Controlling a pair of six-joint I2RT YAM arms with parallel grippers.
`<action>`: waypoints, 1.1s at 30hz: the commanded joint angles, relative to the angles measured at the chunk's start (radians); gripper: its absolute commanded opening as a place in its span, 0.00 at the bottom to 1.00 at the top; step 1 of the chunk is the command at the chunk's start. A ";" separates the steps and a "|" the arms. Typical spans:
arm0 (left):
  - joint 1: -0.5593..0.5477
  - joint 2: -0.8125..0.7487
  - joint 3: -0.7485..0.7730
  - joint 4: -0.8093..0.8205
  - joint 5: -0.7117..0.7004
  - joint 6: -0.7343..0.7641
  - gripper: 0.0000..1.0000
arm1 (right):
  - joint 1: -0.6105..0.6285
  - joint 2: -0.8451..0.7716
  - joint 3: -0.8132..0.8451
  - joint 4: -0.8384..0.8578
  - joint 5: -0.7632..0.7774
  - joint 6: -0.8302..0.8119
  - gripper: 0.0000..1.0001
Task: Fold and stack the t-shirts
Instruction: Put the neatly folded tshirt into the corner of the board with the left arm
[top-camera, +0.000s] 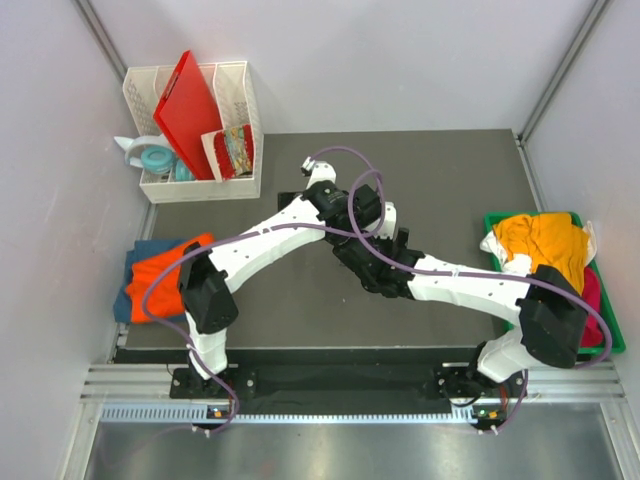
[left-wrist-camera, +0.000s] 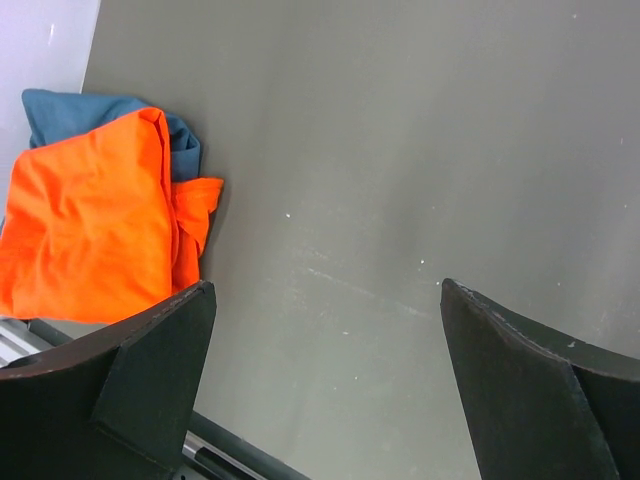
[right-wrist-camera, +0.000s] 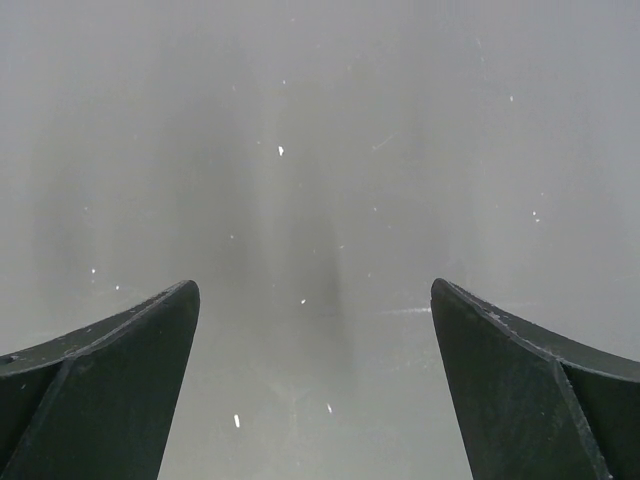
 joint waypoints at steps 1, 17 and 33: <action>-0.155 0.113 -0.026 0.447 0.012 -0.004 0.99 | 0.136 0.016 0.159 0.299 -0.138 -0.247 1.00; -0.129 0.214 0.065 0.533 0.066 0.267 0.99 | 0.114 0.087 0.227 0.199 -0.034 -0.142 1.00; -0.106 0.274 0.160 0.602 0.084 0.596 0.99 | 0.103 0.084 0.201 0.314 0.018 -0.084 1.00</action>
